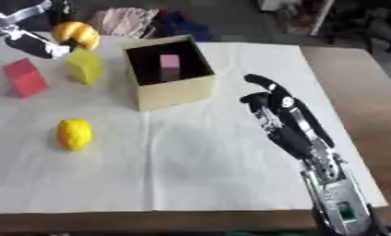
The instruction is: Pick up objects on the table and place them in the box.
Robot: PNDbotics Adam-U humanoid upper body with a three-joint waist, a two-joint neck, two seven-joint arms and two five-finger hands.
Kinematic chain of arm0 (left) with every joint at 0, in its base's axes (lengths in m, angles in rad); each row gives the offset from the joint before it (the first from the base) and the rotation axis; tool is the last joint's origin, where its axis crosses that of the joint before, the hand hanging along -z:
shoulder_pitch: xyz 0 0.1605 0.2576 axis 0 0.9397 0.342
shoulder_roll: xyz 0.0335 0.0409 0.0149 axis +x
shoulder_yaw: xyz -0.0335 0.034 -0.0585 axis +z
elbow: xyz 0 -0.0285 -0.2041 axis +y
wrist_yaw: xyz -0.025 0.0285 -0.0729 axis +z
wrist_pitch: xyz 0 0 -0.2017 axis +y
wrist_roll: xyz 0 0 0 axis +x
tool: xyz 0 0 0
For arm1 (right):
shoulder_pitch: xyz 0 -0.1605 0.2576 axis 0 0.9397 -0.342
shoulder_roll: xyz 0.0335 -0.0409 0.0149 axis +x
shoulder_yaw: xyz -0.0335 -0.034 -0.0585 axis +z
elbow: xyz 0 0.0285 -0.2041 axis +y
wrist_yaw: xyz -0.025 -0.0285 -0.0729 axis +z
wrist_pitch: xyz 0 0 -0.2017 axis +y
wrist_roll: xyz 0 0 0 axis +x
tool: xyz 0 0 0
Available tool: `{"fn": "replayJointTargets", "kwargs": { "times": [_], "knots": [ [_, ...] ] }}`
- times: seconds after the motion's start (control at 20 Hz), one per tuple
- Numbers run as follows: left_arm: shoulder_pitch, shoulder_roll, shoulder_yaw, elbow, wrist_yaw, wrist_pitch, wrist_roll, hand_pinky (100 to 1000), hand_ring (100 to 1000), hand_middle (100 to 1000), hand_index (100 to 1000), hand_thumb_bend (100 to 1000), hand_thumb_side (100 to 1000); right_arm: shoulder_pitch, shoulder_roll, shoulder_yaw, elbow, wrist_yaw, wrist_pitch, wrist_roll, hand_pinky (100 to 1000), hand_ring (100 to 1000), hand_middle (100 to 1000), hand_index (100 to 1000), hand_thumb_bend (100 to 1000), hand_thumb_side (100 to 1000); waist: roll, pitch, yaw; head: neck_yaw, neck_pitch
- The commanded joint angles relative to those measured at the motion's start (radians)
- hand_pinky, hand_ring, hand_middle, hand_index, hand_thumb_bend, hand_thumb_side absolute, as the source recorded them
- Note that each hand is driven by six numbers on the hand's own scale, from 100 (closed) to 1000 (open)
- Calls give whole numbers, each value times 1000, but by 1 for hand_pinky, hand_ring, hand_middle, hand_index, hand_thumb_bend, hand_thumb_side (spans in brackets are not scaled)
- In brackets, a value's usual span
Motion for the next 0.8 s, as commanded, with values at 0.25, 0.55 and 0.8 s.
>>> {"fn": "replayJointTargets", "kwargs": {
  "times": [0.25, 0.55, 0.8],
  "knots": [
    [-45, -107, 44, 99, -175, 17, 143, 614, 484, 482, 629, 174, 189, -22, 14, 20, -18, -24, -3, 26, 870, 746, 907, 929, 100, 773, -11, 6, -38, 39, 3],
    [-28, -154, 58, 144, -230, 46, 221, 720, 622, 668, 822, 185, 176, -25, 20, 21, -19, -28, -2, 28, 870, 746, 906, 928, 100, 776, -10, 11, -48, 40, 6],
    [-20, -156, 64, 153, -257, 62, 239, 763, 692, 775, 925, 332, 233, -25, 20, 19, -19, -29, -1, 28, 870, 745, 905, 926, 100, 779, -12, 11, -47, 36, 6]
  ]
}}
